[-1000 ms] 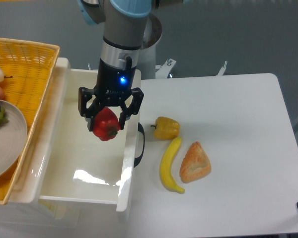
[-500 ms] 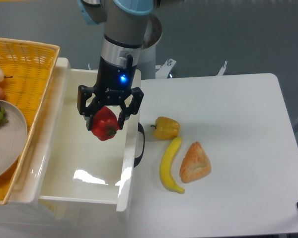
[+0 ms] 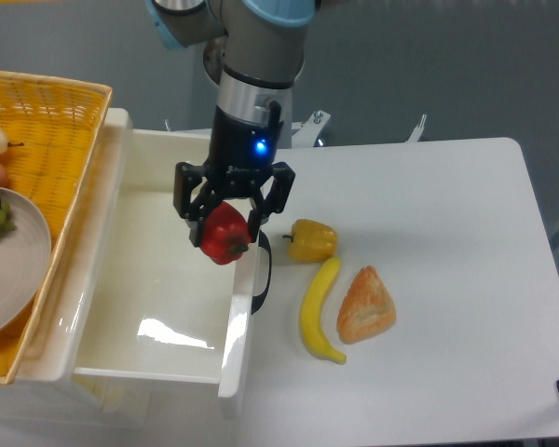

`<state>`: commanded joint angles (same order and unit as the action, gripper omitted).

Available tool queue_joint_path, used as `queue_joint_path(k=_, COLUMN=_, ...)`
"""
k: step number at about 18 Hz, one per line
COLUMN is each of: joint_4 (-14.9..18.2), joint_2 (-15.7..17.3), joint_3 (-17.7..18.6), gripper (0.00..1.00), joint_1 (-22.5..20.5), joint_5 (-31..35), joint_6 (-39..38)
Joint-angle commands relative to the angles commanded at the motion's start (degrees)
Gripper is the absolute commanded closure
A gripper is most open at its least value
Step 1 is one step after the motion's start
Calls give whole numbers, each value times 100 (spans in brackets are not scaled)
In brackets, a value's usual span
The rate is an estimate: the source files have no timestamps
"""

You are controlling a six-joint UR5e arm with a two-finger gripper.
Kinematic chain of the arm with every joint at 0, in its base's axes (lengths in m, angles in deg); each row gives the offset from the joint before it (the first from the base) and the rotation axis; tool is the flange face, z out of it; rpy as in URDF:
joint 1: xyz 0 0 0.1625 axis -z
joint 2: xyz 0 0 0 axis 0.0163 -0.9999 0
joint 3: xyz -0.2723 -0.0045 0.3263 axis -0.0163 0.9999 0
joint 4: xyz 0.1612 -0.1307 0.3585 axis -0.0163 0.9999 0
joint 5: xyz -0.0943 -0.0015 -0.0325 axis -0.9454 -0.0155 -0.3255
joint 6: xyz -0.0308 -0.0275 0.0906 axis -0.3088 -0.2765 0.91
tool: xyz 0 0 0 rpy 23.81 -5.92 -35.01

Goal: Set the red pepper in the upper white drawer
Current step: 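Move the red pepper toward the drawer's side wall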

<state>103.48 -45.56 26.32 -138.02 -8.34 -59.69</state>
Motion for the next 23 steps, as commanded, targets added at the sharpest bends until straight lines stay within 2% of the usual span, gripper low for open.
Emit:
queue_joint_path(k=4, joint_4=9, joint_2=0, joint_3=0, gripper=41, joint_1=-44, joint_5=0, joint_6=-17)
queue_joint_path(k=7, joint_4=9, joint_2=26, joint_3=0, gripper=48, joint_1=-35, joint_5=0, joint_6=-53)
queue_joint_path(k=9, joint_4=9, joint_2=44, joint_3=0, gripper=73, joint_1=-18, joint_5=0, joint_6=-53)
queue_joint_path(k=10, joint_4=9, joint_2=44, joint_3=0, gripper=72, joint_1=-9, joint_5=-9, joint_6=-53)
queue_joint_path(k=11, joint_4=9, joint_2=44, joint_3=0, gripper=55, joint_1=9, joint_5=-9, joint_6=-35)
queue_joint_path(k=12, joint_4=0, joint_2=44, joint_3=-17, gripper=47, joint_1=17, joint_5=-9, joint_6=-18)
queue_joint_path(k=23, joint_4=-9, joint_2=26, joint_3=-18, gripper=47, joint_1=105, joint_5=-61, joint_6=9)
